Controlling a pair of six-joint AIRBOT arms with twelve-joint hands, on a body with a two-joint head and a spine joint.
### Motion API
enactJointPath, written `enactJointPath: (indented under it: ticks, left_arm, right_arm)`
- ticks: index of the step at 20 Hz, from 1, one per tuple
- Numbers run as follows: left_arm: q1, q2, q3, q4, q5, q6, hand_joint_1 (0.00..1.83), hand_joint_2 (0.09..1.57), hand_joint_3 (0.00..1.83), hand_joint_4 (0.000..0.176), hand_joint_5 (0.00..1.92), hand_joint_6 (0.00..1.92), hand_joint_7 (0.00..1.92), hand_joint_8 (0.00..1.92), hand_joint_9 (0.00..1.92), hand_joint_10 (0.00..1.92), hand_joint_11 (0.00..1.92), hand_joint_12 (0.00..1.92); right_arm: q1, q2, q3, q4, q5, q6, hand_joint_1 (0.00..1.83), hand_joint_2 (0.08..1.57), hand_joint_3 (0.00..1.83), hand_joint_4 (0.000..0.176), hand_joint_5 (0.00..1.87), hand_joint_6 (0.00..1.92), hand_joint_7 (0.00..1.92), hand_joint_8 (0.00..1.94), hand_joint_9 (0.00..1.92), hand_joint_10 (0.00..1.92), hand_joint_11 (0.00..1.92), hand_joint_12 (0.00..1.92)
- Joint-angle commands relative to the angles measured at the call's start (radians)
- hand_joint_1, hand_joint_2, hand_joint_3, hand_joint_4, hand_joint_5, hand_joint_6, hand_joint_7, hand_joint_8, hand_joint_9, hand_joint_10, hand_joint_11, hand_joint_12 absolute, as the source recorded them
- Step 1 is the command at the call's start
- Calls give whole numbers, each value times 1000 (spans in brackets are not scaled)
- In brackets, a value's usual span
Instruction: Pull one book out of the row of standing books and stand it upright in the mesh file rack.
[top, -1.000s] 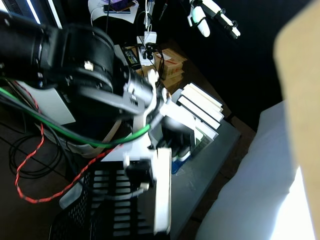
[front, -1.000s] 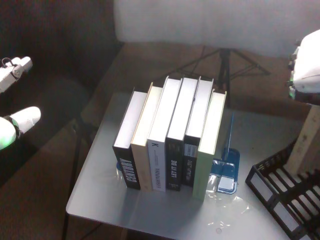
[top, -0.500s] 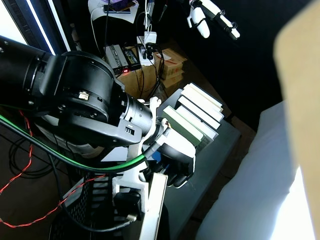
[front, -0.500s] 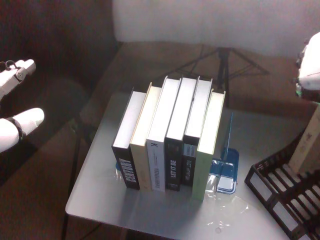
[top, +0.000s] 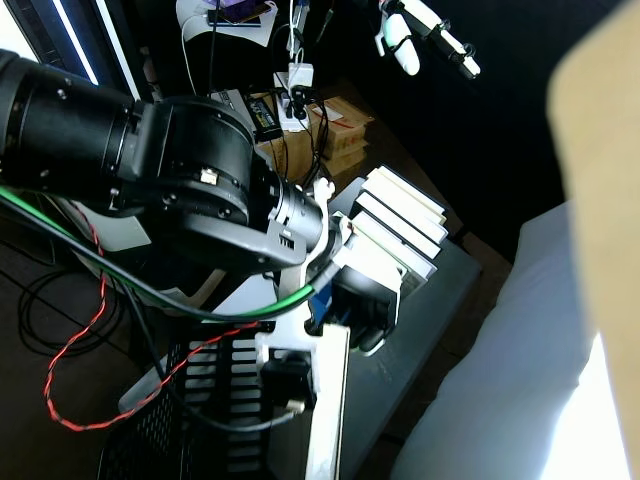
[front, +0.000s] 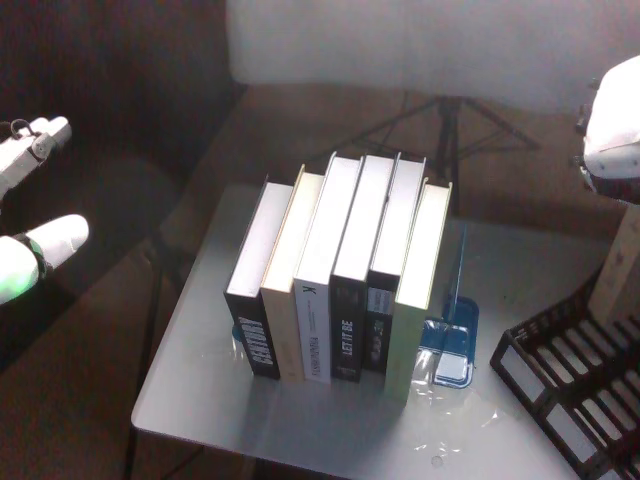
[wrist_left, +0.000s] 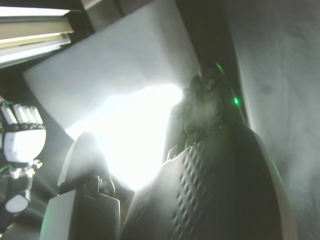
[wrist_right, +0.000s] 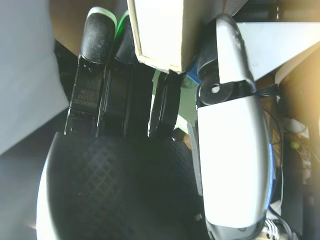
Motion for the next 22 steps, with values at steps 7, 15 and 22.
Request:
enactJointPath:
  ticks: [7,15,22]
  left_arm:
    - [-4,-1,11,-12,-124,-7,377,1421,1,0,74,1,6,2,0,0,0,0]
    - [-4,-3,12,-12,-122,-7,404,1420,0,0,81,2,18,2,0,0,13,9]
    - [-4,-1,7,-11,-124,-7,407,1421,0,0,79,2,6,0,0,0,6,11]
  right_arm:
    - [-10,32,-11,-40,-81,-13,997,1088,2,0,197,388,360,81,64,917,0,1524]
    - [-21,37,-24,-41,-88,-12,945,1095,4,0,258,35,228,0,67,562,0,996]
    - [13,59,-80,-38,-98,30,838,1151,5,0,160,4,96,2,22,399,0,788]
